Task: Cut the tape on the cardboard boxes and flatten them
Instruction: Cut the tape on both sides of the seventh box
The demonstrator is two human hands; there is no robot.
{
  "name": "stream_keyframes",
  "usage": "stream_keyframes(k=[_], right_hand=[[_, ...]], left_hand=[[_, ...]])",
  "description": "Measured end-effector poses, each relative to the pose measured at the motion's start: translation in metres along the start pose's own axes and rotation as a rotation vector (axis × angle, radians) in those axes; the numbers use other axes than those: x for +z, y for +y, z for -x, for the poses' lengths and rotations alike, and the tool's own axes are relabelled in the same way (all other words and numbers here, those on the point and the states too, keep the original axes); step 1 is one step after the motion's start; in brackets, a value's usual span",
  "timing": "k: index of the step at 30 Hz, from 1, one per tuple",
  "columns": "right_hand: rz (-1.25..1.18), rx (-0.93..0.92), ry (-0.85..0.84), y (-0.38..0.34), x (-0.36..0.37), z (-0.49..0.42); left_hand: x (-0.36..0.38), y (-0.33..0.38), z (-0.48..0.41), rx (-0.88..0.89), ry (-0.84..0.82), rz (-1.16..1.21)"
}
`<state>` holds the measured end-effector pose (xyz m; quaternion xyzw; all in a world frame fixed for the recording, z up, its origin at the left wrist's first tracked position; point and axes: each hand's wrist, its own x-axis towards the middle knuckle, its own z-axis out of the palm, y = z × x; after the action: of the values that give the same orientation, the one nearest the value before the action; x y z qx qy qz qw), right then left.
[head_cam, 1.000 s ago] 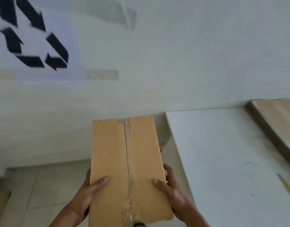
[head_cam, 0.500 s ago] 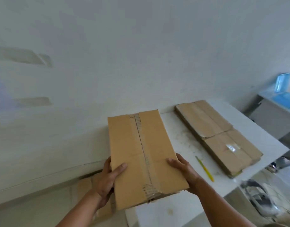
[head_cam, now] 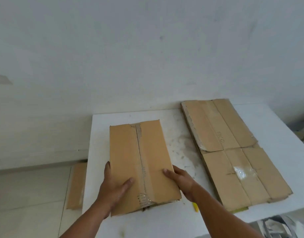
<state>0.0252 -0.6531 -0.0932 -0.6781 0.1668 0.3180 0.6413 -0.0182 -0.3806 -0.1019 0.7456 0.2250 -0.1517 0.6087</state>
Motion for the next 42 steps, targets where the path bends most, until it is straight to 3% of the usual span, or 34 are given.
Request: stream_keyframes(k=[2,5,7,11,15,17,21,25,34,42], right_hand=[[0.228,-0.024,0.103,-0.006,-0.006,-0.009],[0.539,-0.085,0.469,-0.002,-0.029,-0.014],[0.735,-0.032,0.593,0.008,-0.043,-0.008],[1.008,0.154,0.45,0.047,-0.056,-0.005],[1.036,0.164,0.444,0.055,-0.057,-0.009],[0.92,0.162,0.47,0.046,-0.056,-0.012],[0.574,0.033,0.547,0.005,-0.049,-0.017],[0.532,-0.169,0.579,-0.053,-0.026,-0.021],[0.741,-0.389,0.32,-0.093,0.079,-0.042],[0.994,-0.406,0.312,-0.1,0.118,-0.076]], left_hand=[[0.007,0.0,0.003,-0.001,0.063,-0.045],[0.019,0.003,0.002,0.02,0.114,-0.15],[0.022,0.004,0.002,0.014,0.149,-0.203],[0.031,0.004,0.005,0.035,0.177,-0.243],[0.039,0.002,0.005,0.033,0.173,-0.232],[0.042,0.002,0.007,0.025,0.177,-0.225],[0.037,0.01,0.005,0.043,0.2,-0.311],[0.02,0.028,-0.013,0.08,0.234,-0.532],[-0.007,0.095,-0.081,0.337,-0.046,-1.112],[-0.013,0.114,-0.13,0.345,-0.171,-1.198]])
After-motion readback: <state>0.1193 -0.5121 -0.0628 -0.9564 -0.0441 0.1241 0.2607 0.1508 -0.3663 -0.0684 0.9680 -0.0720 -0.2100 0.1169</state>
